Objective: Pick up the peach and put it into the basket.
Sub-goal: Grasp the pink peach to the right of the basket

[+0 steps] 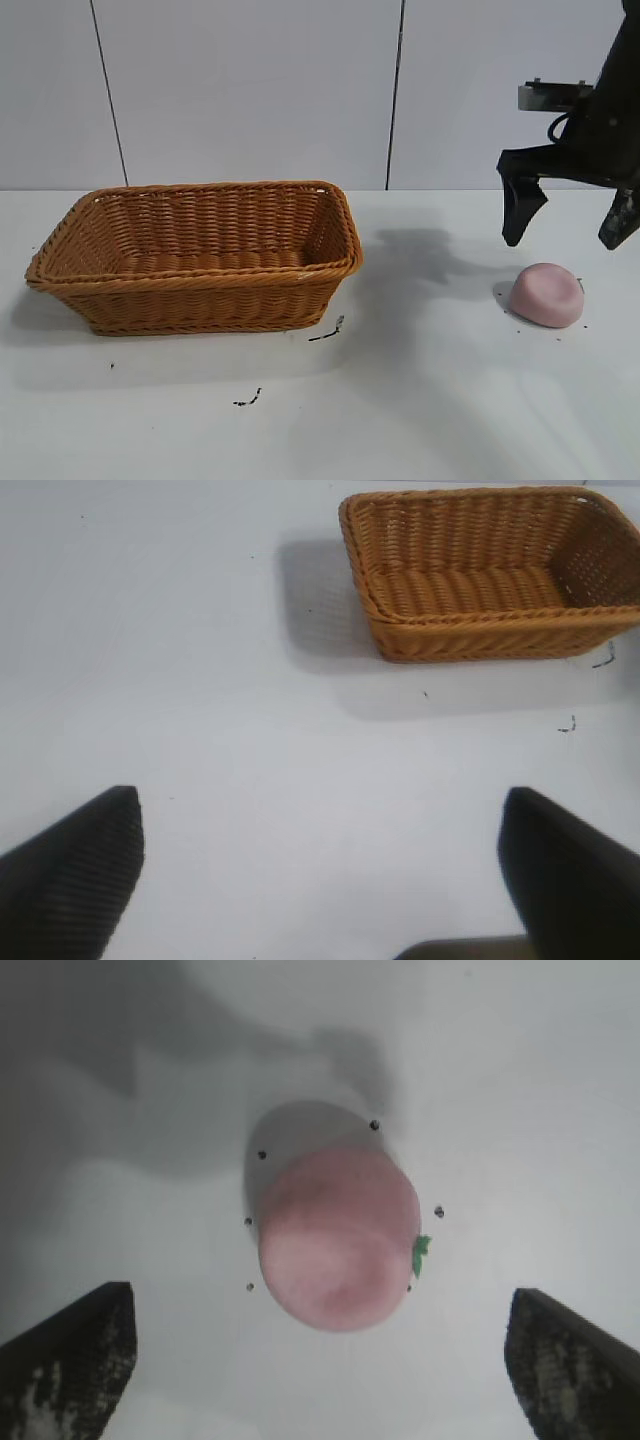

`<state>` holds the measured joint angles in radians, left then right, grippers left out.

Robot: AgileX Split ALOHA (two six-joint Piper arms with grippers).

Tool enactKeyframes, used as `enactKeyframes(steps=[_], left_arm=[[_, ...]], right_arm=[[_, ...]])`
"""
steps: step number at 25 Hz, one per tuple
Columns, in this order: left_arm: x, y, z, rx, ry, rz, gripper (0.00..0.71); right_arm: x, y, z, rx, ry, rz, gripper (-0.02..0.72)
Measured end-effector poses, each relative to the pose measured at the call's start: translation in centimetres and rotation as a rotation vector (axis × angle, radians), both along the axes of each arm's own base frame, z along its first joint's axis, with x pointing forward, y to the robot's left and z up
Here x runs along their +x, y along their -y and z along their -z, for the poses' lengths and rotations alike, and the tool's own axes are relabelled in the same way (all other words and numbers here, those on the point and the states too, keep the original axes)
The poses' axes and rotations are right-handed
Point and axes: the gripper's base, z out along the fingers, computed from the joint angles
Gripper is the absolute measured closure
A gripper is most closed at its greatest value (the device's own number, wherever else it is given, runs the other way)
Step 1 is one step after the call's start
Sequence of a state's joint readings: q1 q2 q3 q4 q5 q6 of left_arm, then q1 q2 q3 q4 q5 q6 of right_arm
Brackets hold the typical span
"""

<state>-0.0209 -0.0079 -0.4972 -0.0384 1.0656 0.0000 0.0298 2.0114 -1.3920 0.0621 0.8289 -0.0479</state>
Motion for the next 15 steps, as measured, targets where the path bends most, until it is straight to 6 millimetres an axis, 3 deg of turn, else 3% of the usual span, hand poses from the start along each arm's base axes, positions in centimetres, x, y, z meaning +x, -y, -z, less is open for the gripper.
enactKeyframes(steps=[8, 15], left_arm=[[0.0, 0.0, 0.0, 0.000, 0.000, 0.000, 0.017], [0.0, 0.0, 0.0, 0.000, 0.000, 0.000, 0.017]], right_arm=[[0.7, 0.0, 3.9, -0.003, -0.055, 0.002, 0.008], [1.1, 0.0, 4.7, -0.004, -0.030, 0.005, 0.008]])
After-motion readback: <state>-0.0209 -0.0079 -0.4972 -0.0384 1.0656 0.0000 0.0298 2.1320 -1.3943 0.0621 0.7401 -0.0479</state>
